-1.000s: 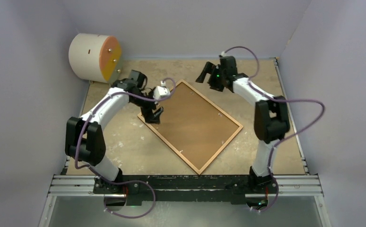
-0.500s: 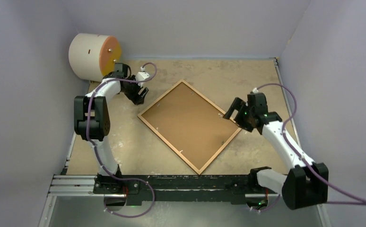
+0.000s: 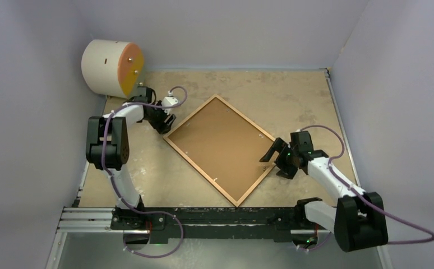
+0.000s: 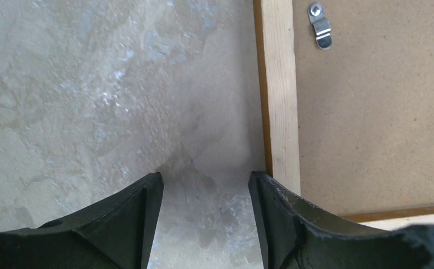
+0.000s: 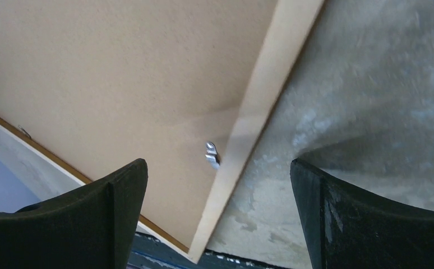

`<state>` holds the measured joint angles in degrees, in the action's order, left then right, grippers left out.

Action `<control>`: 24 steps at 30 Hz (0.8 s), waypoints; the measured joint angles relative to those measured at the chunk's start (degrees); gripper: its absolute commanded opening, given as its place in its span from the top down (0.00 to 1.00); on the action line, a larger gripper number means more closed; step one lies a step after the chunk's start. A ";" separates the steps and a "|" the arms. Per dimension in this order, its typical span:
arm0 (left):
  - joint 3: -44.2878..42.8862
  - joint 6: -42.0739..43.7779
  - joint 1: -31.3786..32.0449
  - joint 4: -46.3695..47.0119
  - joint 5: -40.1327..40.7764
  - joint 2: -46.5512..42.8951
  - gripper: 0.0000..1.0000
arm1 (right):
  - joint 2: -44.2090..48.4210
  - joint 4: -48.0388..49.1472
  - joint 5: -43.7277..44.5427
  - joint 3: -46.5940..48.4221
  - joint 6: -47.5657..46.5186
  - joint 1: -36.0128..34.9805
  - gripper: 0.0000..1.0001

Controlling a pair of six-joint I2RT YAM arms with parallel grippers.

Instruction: Put the photo into the frame

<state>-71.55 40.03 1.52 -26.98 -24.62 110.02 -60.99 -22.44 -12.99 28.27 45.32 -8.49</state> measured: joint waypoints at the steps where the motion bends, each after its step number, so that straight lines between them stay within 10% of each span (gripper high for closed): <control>1: 0.98 0.20 0.00 0.70 -0.20 -0.55 0.39 | -1.79 1.88 -0.26 0.15 0.13 0.00 0.01; 10: 10.86 7.17 -0.15 -1.60 -2.03 -8.48 0.41 | -17.70 8.79 1.29 10.60 -0.90 1.55 0.02; 24: 14.88 28.37 1.40 -29.42 -13.20 -13.57 0.39 | -34.58 15.80 0.85 27.08 -2.34 1.77 0.07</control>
<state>-56.66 68.40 2.92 -56.40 -37.82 96.44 -95.57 -6.63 -12.14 55.35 42.98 -6.72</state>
